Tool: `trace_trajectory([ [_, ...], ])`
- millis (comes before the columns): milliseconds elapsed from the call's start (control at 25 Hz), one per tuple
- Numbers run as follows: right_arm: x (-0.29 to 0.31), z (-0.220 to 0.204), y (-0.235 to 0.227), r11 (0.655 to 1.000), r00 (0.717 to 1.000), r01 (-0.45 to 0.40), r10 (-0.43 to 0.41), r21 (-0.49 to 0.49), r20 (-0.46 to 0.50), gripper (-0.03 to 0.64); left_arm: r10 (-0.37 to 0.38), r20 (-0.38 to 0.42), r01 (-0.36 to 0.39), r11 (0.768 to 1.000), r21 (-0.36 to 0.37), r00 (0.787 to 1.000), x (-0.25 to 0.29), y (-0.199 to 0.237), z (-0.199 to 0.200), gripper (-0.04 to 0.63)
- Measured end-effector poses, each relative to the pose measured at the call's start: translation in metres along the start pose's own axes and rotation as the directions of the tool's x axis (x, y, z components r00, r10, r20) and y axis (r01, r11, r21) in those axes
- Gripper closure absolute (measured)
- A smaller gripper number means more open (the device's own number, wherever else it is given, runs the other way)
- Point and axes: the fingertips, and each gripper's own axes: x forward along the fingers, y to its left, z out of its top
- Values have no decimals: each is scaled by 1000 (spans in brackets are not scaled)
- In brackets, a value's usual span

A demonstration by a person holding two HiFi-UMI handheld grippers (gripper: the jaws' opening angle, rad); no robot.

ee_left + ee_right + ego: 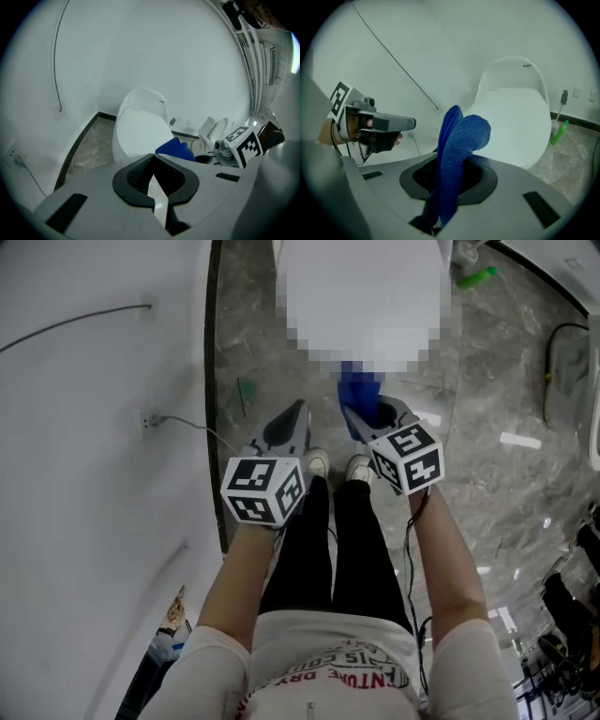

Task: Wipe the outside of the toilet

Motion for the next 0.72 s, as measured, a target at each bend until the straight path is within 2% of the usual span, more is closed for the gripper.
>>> trace_trajectory([
  [160,-64,62,3,998,994,59,-58,-17,92,540,4,65,-6,999,32,998,-25,-28,64,589],
  [400,-165,144,18,988,967,151,-145,-14,208,540,-41,176,23,994,104,984,-88,-85,162,589],
  [520,-216,183,22,976,939,218,-204,-19,277,540,-76,228,43,988,147,971,-120,-113,204,589],
  [720,-297,236,41,945,870,327,-296,-12,394,540,-101,299,33,974,223,949,-179,-144,262,589],
])
